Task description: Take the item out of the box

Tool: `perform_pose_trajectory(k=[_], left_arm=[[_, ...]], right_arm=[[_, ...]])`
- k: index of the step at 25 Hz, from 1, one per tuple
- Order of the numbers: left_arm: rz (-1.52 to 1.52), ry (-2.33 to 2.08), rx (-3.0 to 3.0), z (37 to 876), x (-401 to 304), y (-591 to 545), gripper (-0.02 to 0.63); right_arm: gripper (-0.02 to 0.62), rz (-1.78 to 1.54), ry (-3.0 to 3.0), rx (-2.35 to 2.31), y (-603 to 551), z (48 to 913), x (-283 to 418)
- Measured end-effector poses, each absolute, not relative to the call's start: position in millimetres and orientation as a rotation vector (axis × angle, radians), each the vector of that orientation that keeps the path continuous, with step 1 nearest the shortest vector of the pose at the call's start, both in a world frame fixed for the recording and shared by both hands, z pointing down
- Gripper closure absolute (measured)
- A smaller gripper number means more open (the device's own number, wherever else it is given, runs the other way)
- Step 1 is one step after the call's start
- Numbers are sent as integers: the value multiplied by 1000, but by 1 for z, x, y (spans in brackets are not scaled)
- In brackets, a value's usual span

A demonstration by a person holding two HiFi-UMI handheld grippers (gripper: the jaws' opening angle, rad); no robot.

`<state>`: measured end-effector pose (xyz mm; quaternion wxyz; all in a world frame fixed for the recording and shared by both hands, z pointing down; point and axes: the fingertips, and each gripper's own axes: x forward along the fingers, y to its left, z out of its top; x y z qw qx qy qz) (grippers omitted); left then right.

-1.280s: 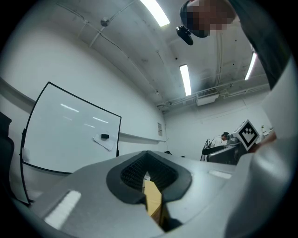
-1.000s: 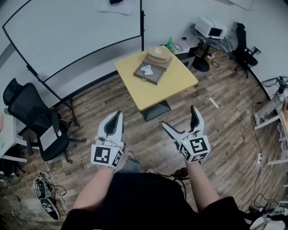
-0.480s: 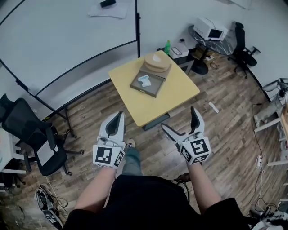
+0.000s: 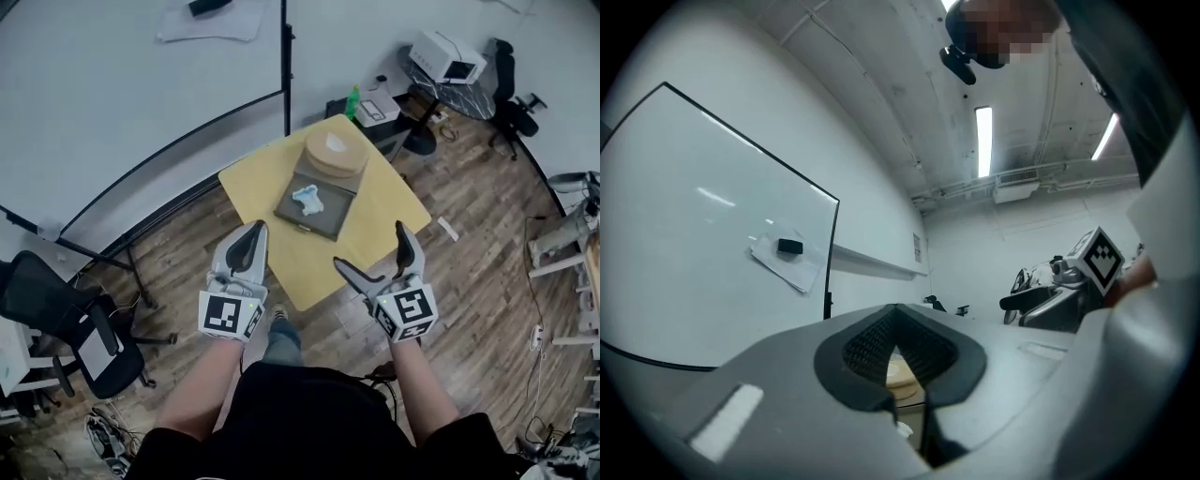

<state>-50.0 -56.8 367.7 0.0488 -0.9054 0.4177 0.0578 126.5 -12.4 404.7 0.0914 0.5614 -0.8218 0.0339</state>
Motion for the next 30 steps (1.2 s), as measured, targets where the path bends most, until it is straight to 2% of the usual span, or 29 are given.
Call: perform_pose_trajectory(k=[13,30], left_arm=[[198,1200,-2816,366,-54,-223,606],[153,1350,-2791,385,-41,-264,606]], right_arm=[[-5,147,-2363,1618,-170,415,107],[-2,318,-2301,1301,-265,461,109]])
